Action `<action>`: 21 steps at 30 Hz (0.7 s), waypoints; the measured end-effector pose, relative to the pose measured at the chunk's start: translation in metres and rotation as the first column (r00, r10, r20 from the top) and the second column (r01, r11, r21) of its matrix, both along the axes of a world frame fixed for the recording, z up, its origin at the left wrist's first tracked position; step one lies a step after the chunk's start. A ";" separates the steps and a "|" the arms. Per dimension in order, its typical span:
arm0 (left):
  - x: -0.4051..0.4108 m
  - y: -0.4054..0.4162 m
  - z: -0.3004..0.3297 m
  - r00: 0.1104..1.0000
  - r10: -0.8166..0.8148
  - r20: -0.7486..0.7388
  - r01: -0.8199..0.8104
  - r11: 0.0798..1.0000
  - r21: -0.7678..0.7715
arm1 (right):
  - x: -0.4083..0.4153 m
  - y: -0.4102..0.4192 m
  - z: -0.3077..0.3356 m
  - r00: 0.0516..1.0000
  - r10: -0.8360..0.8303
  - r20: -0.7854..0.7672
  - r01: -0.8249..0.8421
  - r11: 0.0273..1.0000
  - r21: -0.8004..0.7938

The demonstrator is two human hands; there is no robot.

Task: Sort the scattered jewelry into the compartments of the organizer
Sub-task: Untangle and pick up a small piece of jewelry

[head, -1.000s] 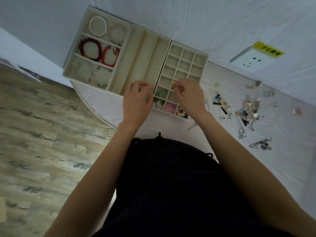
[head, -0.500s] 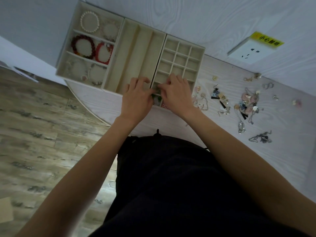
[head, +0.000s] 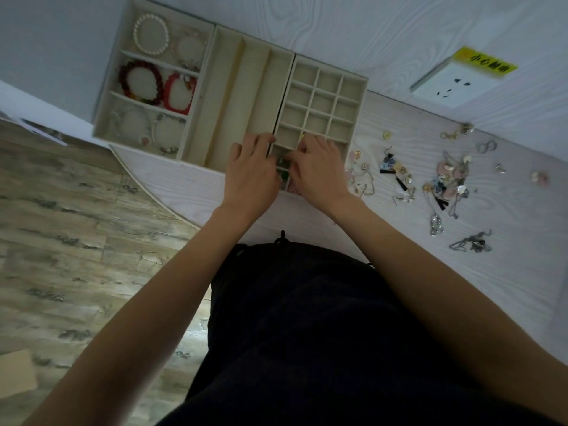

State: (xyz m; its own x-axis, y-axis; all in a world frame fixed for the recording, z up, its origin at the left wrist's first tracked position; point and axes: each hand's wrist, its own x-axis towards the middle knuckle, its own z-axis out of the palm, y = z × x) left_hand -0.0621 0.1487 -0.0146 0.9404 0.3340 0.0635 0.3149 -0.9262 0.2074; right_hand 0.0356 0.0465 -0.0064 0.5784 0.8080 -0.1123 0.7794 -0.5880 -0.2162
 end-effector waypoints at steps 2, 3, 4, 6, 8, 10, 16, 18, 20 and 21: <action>0.001 -0.002 -0.001 1.000 -0.001 0.004 0.001 1.000 0.003 | -0.003 0.002 0.001 0.999 -0.037 -0.009 0.037 0.999 -0.018; 0.002 -0.003 -0.001 1.000 0.004 0.010 -0.004 1.000 0.002 | -0.005 0.004 0.003 0.997 -0.070 -0.018 0.070 0.997 -0.024; 0.002 -0.003 -0.001 1.000 0.007 0.018 -0.007 1.000 0.000 | -0.007 0.006 0.004 0.994 -0.104 -0.038 0.103 0.994 -0.037; 0.003 -0.002 -0.002 0.999 0.005 0.032 -0.005 1.000 -0.003 | -0.009 0.010 0.006 0.986 -0.139 -0.092 0.134 0.989 -0.062; 0.001 0.000 -0.002 0.999 0.014 0.040 -0.013 0.999 -0.031 | -0.008 0.013 0.007 0.975 -0.141 -0.173 0.132 0.989 -0.064; -0.003 0.004 -0.001 0.998 0.039 0.047 -0.034 0.995 -0.096 | -0.005 0.012 0.006 0.956 -0.148 -0.254 0.141 0.989 -0.046; -0.012 0.015 0.002 0.991 0.124 0.048 -0.119 0.988 -0.101 | -0.001 0.013 0.004 0.906 -0.160 -0.392 0.170 0.985 -0.010; -0.011 0.015 0.001 0.993 0.119 0.022 -0.116 0.988 -0.104 | -0.002 0.017 0.004 0.912 -0.138 -0.387 0.149 0.989 -0.002; -0.011 0.015 0.000 0.992 0.129 0.007 -0.128 0.985 -0.112 | -0.004 0.017 0.004 0.933 -0.136 -0.332 0.151 0.988 0.021; -0.010 0.014 0.001 0.990 0.140 0.008 -0.138 0.983 -0.124 | -0.005 0.016 0.004 0.947 -0.143 -0.289 0.157 0.987 0.026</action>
